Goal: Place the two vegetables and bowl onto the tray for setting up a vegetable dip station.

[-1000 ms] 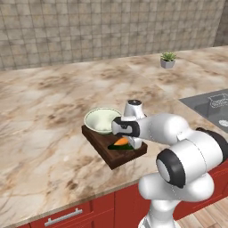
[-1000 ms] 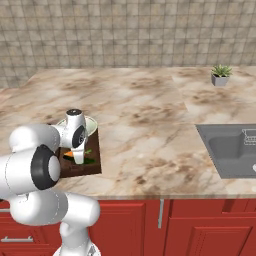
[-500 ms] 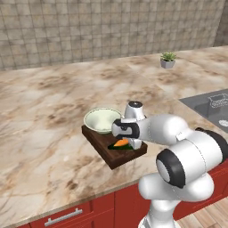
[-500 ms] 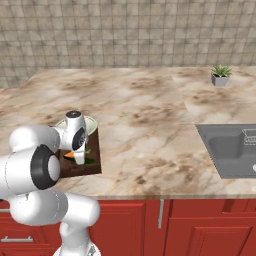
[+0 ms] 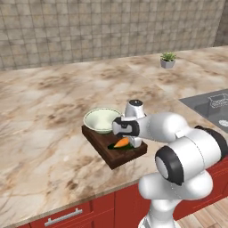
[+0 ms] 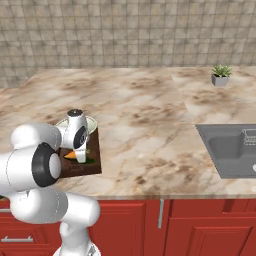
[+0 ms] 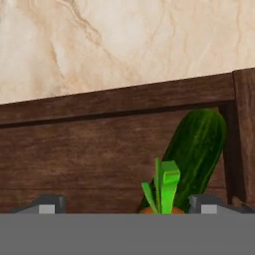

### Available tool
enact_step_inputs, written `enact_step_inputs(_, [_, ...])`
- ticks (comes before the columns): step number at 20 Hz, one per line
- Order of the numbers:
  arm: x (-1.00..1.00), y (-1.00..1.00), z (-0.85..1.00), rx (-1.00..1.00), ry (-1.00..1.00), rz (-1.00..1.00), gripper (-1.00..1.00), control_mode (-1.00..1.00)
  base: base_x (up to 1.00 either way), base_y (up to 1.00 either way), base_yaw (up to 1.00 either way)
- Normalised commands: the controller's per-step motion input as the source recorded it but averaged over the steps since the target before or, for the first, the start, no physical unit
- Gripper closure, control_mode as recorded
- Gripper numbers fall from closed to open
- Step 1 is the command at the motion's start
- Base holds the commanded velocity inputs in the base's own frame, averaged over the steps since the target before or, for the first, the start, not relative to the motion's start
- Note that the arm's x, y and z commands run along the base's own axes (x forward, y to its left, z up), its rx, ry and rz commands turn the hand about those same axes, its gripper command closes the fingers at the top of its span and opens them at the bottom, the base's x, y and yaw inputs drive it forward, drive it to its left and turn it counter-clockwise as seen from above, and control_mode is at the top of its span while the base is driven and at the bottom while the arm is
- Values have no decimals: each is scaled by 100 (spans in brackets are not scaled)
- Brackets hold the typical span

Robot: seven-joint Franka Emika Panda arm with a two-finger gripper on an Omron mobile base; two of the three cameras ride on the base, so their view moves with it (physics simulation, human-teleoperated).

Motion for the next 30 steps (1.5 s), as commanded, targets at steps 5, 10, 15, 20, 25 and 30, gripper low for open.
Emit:
enact_step_inputs(5, [-21, -33, 0, 1, 0, -3, -100, -100, 0, 0, 0])
enact_step_inputs(10, [-5, -40, 12, 4, 1, -6, -100, -100, 0, 0, 0])
enact_step_inputs(15, [3, -23, 23, 5, 5, -8, -100, -100, 0, 0, 0])
enact_step_inputs(20, [15, -23, 25, -1, 13, -5, -100, -100, 0, 0, 0])
enact_step_inputs(25, [0, -24, 34, -11, 17, 5, -100, -100, 0, 0, 0])
enact_step_inputs(30, [-26, -30, 3, -3, 1, 11, -100, -100, 0, 0, 0])
